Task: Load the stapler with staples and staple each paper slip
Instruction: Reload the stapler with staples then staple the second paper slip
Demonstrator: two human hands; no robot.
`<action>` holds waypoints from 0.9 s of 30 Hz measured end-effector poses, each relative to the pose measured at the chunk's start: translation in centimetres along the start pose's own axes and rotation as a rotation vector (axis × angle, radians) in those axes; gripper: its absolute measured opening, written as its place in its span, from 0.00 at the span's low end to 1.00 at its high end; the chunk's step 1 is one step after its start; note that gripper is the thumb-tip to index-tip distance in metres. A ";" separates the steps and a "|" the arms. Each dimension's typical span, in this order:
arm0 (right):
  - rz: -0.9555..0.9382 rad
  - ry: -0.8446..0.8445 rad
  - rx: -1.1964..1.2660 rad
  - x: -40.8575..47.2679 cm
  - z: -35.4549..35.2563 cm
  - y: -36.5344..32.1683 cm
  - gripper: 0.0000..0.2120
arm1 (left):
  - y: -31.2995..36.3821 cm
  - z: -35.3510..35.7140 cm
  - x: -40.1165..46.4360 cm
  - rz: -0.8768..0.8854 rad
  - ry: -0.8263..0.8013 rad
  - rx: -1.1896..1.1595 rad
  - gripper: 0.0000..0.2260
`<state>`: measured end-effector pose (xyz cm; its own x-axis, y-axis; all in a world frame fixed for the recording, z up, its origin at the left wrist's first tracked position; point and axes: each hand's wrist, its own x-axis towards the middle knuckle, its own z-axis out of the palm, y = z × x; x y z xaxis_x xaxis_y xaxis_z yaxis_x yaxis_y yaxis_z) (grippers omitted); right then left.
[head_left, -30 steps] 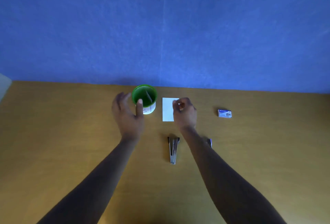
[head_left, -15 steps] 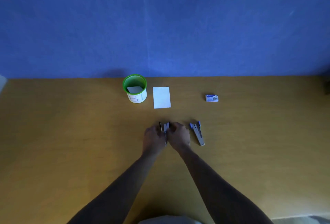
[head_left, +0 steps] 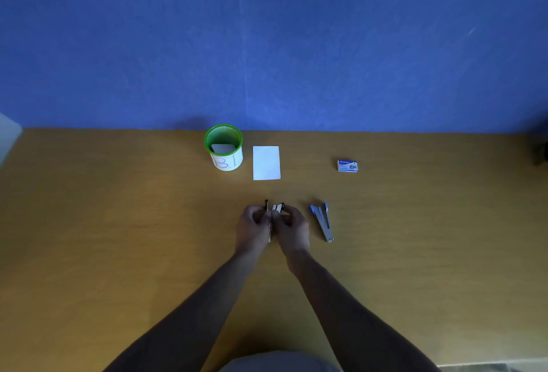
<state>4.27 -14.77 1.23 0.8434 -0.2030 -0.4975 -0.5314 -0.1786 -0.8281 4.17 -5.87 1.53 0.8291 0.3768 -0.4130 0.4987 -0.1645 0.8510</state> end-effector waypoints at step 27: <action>-0.154 -0.031 0.136 -3.5 -0.8 -2.4 0.21 | 4.4 0.1 1.0 -0.196 0.074 -0.434 0.13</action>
<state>2.55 -14.40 5.20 0.9172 -0.1534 -0.3678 -0.3817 -0.0727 -0.9214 7.21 -6.27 4.85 0.7021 0.4289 -0.5685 0.4790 0.3062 0.8227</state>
